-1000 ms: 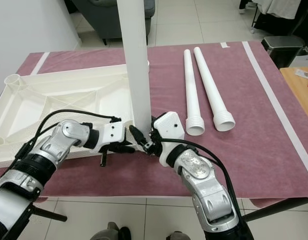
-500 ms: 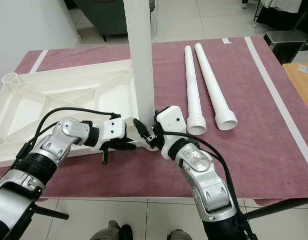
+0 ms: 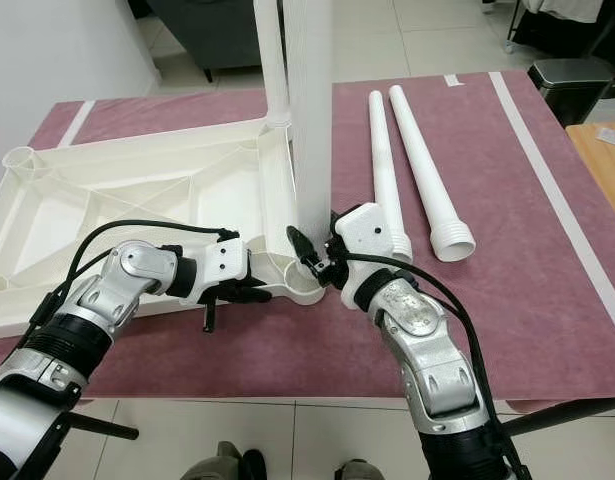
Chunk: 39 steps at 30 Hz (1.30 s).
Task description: Building children table
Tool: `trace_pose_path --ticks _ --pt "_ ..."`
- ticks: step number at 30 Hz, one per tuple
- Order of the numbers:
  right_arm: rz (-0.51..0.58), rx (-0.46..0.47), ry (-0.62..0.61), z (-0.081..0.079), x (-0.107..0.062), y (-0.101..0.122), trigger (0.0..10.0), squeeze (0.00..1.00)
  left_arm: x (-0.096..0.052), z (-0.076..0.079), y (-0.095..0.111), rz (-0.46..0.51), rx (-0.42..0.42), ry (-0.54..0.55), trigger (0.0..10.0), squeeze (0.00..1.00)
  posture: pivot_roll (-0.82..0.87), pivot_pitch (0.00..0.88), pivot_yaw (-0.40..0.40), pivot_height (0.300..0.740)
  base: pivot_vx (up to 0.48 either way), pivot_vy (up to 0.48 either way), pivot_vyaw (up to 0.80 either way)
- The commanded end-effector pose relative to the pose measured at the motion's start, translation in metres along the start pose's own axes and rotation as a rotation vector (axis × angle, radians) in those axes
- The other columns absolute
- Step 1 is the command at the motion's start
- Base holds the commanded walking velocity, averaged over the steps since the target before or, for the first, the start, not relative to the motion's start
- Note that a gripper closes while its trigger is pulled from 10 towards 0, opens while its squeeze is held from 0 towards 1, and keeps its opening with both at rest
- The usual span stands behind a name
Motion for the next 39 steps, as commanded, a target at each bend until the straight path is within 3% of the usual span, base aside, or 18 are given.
trace_pose_path --ticks 1,13,26,27,30,31,38,39 --pt "-0.053 0.026 0.001 -0.001 -0.004 -0.013 10.0 0.00 0.004 -0.003 -0.003 0.061 -0.086 0.203 0.0 0.00 -0.09 0.145 0.115 0.740 0.000 0.000 0.00" --pt "-0.041 0.064 0.030 -0.012 0.000 -0.014 10.0 0.00 0.002 0.009 -0.013 0.090 -0.136 0.245 0.0 0.00 -0.09 0.146 0.108 0.740 0.000 0.000 0.00" --pt "-0.051 0.055 0.092 -0.021 0.000 -0.014 10.0 0.00 0.002 0.006 -0.012 0.085 -0.139 0.239 0.0 0.00 -0.09 0.146 0.109 0.740 0.000 0.000 0.00" --pt "-0.057 0.045 0.107 -0.023 -0.001 -0.014 10.0 0.00 0.002 0.004 -0.011 0.075 -0.134 0.234 10.0 0.00 -0.09 0.147 0.110 0.740 0.000 0.000 0.00" --pt "-0.059 0.032 0.114 -0.023 -0.003 -0.014 10.0 0.00 0.001 0.001 -0.009 0.057 -0.107 0.242 10.0 0.00 -0.09 0.146 0.113 0.740 0.000 0.000 0.00" --pt "-0.058 0.031 0.111 -0.023 -0.003 -0.013 10.0 0.00 0.001 0.001 -0.008 0.061 -0.104 0.226 10.0 1.00 -0.09 0.146 0.113 0.740 0.000 0.000 0.00" --pt "-0.055 0.030 0.109 -0.022 -0.002 -0.013 10.0 0.00 0.000 0.001 -0.004 0.057 -0.067 0.202 10.0 1.00 -0.09 0.145 0.111 0.740 0.000 0.000 0.00" --pt "-0.055 0.030 0.110 -0.023 -0.002 -0.013 10.0 0.00 -0.001 0.000 -0.002 0.053 -0.055 0.195 10.0 0.00 -0.09 0.144 0.110 0.740 0.000 0.000 0.00"
Point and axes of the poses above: a point about 5 cm out from each wrist's last joint towards the gripper, its own x axis pointing out of the wrist towards the gripper, its own y axis along the axis of the wrist's last joint, z = x × y, the point moved 2 cm from there along x, pointing out of the wrist towards the gripper, and after that the axes turned 14 degrees about x, right-handed, at the moved point
